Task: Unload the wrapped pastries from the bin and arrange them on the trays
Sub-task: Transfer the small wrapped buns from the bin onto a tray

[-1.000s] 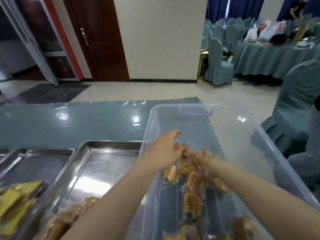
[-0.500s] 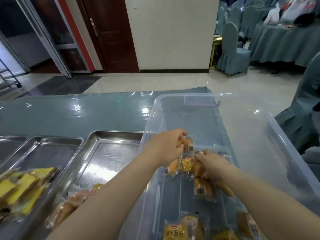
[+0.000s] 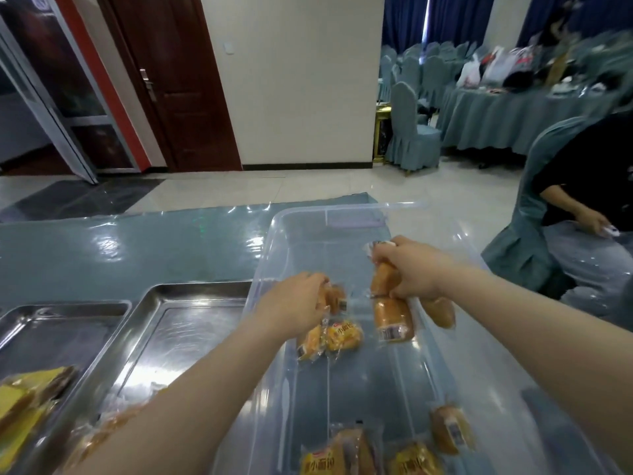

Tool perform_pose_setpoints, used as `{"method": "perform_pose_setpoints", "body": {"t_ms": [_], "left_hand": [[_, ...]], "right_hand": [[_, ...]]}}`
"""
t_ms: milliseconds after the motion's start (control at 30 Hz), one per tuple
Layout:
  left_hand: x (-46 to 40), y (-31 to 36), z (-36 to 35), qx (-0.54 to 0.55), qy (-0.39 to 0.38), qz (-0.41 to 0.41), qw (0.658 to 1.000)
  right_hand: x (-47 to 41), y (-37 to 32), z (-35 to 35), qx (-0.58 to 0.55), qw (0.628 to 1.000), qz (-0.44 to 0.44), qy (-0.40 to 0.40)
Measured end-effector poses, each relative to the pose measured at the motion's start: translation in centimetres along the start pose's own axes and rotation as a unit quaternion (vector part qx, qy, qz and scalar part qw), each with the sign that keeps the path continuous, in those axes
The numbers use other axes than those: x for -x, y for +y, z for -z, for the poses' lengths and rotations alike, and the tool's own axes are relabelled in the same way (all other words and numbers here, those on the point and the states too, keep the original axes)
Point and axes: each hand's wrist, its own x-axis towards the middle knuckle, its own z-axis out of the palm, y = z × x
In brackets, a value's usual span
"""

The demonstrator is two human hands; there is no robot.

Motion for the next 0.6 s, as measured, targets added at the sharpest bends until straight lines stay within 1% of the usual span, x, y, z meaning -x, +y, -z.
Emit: {"method": "perform_pose_setpoints", "body": {"t_ms": [100,233,267,300,333,367,433,467,500,533,600], "left_hand": [[-1.4,0.1,-0.1,0.029,-0.031,0.034,0.999],[-4.5,0.1,-1.2,0.007,-0.156,0.112,0.981],[-5.2,0.3,-2.0,0.013,-0.163,0.119,0.979],[-5.8,0.5,-3.0,0.026,-0.152,0.123,0.98],[-6.4,0.8,-4.2,0.047,-0.116,0.129,0.984],[-6.9,1.0,-5.3,0.078,-0.06,0.144,0.985],[-7.7,1.3,-7.3,0.13,0.052,0.186,0.972],[-8.0,1.1,-8.2,0.121,0.081,0.189,0.971],[-8.2,0.8,-9.1,0.085,0.083,0.178,0.977],[-8.4,0.3,-10.1,0.04,0.063,0.16,0.984],[-8.3,-0.7,-11.7,-0.045,-0.008,0.128,0.991]], "right_hand": [[1.6,0.1,0.7,0.004,1.0,-0.001,0.004],[2.6,-0.5,-0.9,0.0,0.999,-0.032,0.007],[2.6,-0.6,-1.4,-0.001,1.0,-0.029,-0.005],[2.6,-0.8,-1.8,0.0,1.0,-0.02,-0.023],[2.4,-0.9,-2.2,-0.001,0.999,-0.007,-0.042],[2.3,-1.0,-2.6,-0.004,0.998,0.007,-0.059],[1.8,-1.1,-3.2,-0.007,0.996,0.027,-0.082],[1.6,-1.1,-3.4,-0.006,0.996,0.029,-0.088],[1.4,-1.1,-3.5,0.001,0.995,0.028,-0.094],[1.2,-1.1,-3.5,0.011,0.995,0.028,-0.1],[0.8,-1.1,-3.5,0.017,0.994,0.031,-0.103]]}}
